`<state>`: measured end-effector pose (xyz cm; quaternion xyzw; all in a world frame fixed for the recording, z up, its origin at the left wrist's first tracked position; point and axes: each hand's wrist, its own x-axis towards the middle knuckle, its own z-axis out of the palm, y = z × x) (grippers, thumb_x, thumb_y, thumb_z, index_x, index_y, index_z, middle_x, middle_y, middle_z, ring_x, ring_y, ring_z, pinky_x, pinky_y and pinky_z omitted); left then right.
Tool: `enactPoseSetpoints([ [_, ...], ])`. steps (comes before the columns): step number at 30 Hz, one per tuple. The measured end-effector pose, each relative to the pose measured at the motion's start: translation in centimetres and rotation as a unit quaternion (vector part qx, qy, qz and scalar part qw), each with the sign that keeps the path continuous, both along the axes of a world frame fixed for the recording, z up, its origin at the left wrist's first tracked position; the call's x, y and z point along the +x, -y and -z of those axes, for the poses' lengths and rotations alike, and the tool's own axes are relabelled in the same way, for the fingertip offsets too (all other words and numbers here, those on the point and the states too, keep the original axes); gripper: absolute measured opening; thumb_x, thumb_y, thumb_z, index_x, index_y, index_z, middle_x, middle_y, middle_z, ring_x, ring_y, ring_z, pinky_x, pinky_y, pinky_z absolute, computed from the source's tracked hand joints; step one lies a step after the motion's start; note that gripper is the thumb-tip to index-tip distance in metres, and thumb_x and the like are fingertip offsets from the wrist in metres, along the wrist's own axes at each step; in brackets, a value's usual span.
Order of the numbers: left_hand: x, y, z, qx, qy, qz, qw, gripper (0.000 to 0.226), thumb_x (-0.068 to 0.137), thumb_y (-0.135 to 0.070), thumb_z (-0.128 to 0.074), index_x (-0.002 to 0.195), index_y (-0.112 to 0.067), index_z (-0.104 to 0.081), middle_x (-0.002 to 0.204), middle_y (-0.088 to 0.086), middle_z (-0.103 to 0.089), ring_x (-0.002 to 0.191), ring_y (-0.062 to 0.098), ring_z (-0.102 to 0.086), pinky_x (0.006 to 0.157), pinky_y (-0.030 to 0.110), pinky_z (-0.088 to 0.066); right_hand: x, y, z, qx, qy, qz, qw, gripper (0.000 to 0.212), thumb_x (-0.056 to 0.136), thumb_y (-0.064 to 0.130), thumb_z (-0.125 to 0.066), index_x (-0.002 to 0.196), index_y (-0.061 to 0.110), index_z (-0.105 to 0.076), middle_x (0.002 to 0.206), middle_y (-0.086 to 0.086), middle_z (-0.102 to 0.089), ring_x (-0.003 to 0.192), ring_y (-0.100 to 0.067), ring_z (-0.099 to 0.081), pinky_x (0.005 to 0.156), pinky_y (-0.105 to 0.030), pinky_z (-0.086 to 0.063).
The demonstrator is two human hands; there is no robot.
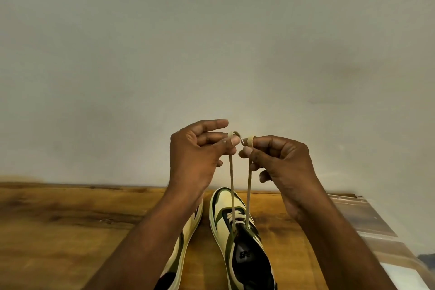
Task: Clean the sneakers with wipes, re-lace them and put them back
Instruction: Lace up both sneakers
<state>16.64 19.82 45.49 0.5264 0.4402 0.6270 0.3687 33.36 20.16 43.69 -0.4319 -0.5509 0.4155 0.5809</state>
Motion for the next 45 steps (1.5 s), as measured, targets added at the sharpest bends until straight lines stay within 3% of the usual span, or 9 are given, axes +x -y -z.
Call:
enactPoseSetpoints([
  [10, 0.4, 0.0, -0.7, 0.044, 0.06, 0.001, 0.997, 0.019, 0.08, -0.014, -0.087, 0.096, -0.02, -0.078, 0.083, -0.001, -0.081, 0.074, 0.017, -0.078, 0.052, 0.018, -0.049, -0.1, 0.6, -2.2, 0.064, 0.004, 0.033, 0.997, 0.013, 0.091, 0.018, -0.076, 0.102, 0.021, -0.082, 0.084, -0.005, -0.079, 0.066, -0.016, -0.063, 0.053, -0.027, -0.049],
  [15, 0.1, 0.2, -1.0, 0.076, 0.053, 0.01, 0.996, 0.012, 0.084, -0.015, -0.083, 0.095, -0.02, -0.08, 0.083, 0.0, -0.08, 0.072, 0.016, -0.076, 0.051, 0.019, -0.048, -1.6, 1.1, -2.7, 0.109, 0.017, 0.043, 0.993, 0.012, 0.092, 0.021, -0.076, 0.102, 0.022, -0.082, 0.077, -0.001, -0.077, 0.061, -0.004, -0.064, 0.053, -0.016, -0.047],
  [24, -0.4, 0.4, -1.0, 0.051, 0.086, 0.023, 0.995, 0.01, 0.084, -0.017, -0.082, 0.092, -0.023, -0.081, 0.085, -0.002, -0.079, 0.069, 0.009, -0.067, 0.054, 0.015, -0.046, -3.3, 1.0, -2.2, 0.105, -0.032, 0.094, 0.989, 0.01, 0.092, 0.024, -0.076, 0.097, 0.015, -0.079, 0.075, -0.002, -0.078, 0.057, -0.004, -0.065, 0.048, -0.015, -0.045],
  [31, -0.5, 0.7, -1.2, 0.028, 0.09, 0.03, 0.995, 0.032, 0.072, -0.028, -0.084, 0.103, -0.025, -0.077, 0.083, -0.001, -0.081, 0.071, 0.008, -0.072, 0.053, 0.014, -0.046, -3.5, 1.0, -1.8, 0.108, -0.036, 0.101, 0.988, 0.006, 0.09, 0.024, -0.078, 0.092, 0.018, -0.08, 0.077, -0.001, -0.077, 0.059, -0.006, -0.064, 0.049, -0.016, -0.045],
  [39, -0.8, 0.7, -1.2, 0.011, 0.079, 0.037, 0.996, 0.04, 0.08, -0.016, -0.085, 0.119, -0.021, -0.075, 0.091, 0.0, -0.082, 0.081, 0.012, -0.077, 0.057, 0.019, -0.048, -2.4, 0.9, -2.1, 0.102, -0.012, 0.073, 0.992, 0.009, 0.091, 0.022, -0.078, 0.098, 0.017, -0.081, 0.08, 0.0, -0.077, 0.063, -0.004, -0.063, 0.052, -0.015, -0.046],
  [45, -0.9, 0.7, -1.3, 0.014, 0.07, 0.066, 0.995, 0.046, 0.072, -0.024, -0.085, 0.117, -0.02, -0.076, 0.088, 0.002, -0.081, 0.076, 0.013, -0.074, 0.059, 0.022, -0.049, -2.2, 0.9, -2.4, 0.136, 0.026, 0.037, 0.99, 0.011, 0.091, 0.017, -0.077, 0.101, 0.015, -0.082, 0.076, 0.01, -0.075, 0.063, 0.0, -0.062, 0.054, -0.011, -0.045],
])
